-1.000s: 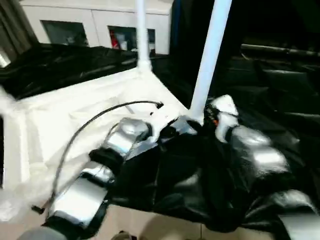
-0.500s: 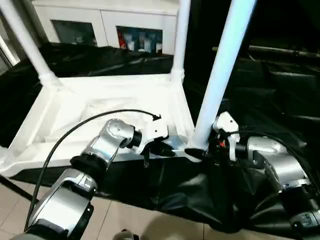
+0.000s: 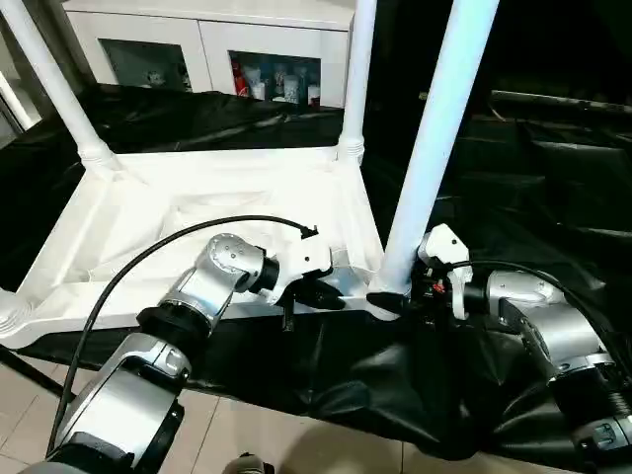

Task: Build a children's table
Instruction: Rotate leg to tighten

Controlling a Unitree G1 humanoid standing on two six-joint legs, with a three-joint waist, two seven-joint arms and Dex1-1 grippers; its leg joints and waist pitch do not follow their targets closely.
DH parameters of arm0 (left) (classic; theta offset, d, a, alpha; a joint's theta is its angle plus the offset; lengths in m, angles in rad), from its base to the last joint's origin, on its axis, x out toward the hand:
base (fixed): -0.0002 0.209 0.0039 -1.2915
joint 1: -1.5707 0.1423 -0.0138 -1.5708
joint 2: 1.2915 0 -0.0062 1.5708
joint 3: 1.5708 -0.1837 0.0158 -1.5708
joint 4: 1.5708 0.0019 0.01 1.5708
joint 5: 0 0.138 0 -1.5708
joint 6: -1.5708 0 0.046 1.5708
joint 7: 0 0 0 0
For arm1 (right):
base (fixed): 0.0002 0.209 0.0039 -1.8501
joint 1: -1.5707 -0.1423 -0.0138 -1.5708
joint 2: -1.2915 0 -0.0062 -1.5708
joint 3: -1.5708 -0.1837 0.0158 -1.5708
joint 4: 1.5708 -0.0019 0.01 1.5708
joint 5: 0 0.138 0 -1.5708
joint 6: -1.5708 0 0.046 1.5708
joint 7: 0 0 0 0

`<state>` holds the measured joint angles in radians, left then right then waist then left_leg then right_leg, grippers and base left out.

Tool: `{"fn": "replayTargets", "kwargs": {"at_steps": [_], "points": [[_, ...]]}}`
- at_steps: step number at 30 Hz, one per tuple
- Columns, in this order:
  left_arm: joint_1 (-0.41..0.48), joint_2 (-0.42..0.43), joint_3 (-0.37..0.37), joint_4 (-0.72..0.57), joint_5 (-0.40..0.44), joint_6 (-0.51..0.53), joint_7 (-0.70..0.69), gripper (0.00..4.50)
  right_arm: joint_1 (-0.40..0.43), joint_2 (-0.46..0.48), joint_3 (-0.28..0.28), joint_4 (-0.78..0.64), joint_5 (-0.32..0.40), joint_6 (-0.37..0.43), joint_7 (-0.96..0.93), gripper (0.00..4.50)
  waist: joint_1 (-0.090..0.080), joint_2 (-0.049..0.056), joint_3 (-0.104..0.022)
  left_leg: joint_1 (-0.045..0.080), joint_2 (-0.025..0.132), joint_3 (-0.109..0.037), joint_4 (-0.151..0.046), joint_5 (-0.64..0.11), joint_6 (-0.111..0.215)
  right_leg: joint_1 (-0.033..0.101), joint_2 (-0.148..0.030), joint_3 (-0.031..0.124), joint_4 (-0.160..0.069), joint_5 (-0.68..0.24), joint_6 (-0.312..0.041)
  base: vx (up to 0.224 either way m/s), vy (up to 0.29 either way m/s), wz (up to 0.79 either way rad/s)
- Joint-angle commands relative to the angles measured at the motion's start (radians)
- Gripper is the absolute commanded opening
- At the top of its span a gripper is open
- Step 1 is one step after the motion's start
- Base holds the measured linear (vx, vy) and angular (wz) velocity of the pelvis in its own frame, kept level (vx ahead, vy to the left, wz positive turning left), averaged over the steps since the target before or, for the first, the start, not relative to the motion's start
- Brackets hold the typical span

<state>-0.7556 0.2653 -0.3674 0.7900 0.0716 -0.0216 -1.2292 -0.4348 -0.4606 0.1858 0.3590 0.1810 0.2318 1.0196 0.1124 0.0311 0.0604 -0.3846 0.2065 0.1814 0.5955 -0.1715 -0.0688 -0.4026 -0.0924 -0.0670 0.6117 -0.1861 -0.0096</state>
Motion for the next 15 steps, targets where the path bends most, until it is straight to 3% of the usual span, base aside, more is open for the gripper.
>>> {"fn": "replayTargets", "kwargs": {"at_steps": [1, 2, 10, 13, 15], "points": [[-0.003, -0.002, -0.008, -0.038, -0.002, -0.007, -0.027, 0.0, 0.002, 0.004, 0.003, -0.003, -0.009, -0.004, 0.0, 3.05, -0.004, -0.005, -0.078, 0.019, 0.023, -0.004, -0.067, -0.193, 0.049, 0.055, -0.049, 0.037, -0.065, -0.099, -0.249, 0.0, 0.0, 0.0], [-0.002, -0.002, -0.008, -0.038, -0.002, -0.007, -0.028, 0.0, 0.003, 0.004, 0.004, -0.003, -0.009, -0.004, 0.0, 2.83, -0.003, -0.008, -0.078, 0.018, 0.023, -0.004, -0.067, -0.188, 0.051, 0.056, -0.049, 0.037, -0.064, -0.096, -0.25, 0.0, 0.0, 0.0], [0.009, 0.002, -0.005, -0.048, -0.004, 0.009, -0.026, 0.0, 0.005, 0.046, -0.012, 0.046, -0.026, -0.006, -0.087, 2.72, -0.006, -0.008, -0.077, 0.018, 0.022, -0.004, -0.068, -0.19, 0.05, 0.052, -0.051, 0.037, -0.066, -0.124, -0.245, 0.0, 0.0, 0.0], [-0.016, -0.029, 0.017, 0.005, 0.016, 0.009, 0.094, 0.0, -0.014, 0.119, -0.052, 0.129, -0.054, 0.014, -0.275, 2.72, -0.018, -0.012, -0.074, 0.018, 0.02, -0.005, -0.072, -0.219, 0.027, 0.05, -0.05, 0.037, -0.072, -0.183, -0.229, 0.0, 0.0, 0.0], [-0.041, -0.057, 0.04, 0.054, 0.022, 0.016, 0.185, 0.0, -0.03, 0.169, -0.092, 0.174, -0.048, 0.031, -0.387, 2.72, -0.028, -0.008, -0.07, 0.023, 0.018, -0.006, -0.075, -0.254, 0.007, 0.046, -0.051, 0.036, -0.079, -0.247, -0.219, 0.0, 0.0, 0.0]]}}
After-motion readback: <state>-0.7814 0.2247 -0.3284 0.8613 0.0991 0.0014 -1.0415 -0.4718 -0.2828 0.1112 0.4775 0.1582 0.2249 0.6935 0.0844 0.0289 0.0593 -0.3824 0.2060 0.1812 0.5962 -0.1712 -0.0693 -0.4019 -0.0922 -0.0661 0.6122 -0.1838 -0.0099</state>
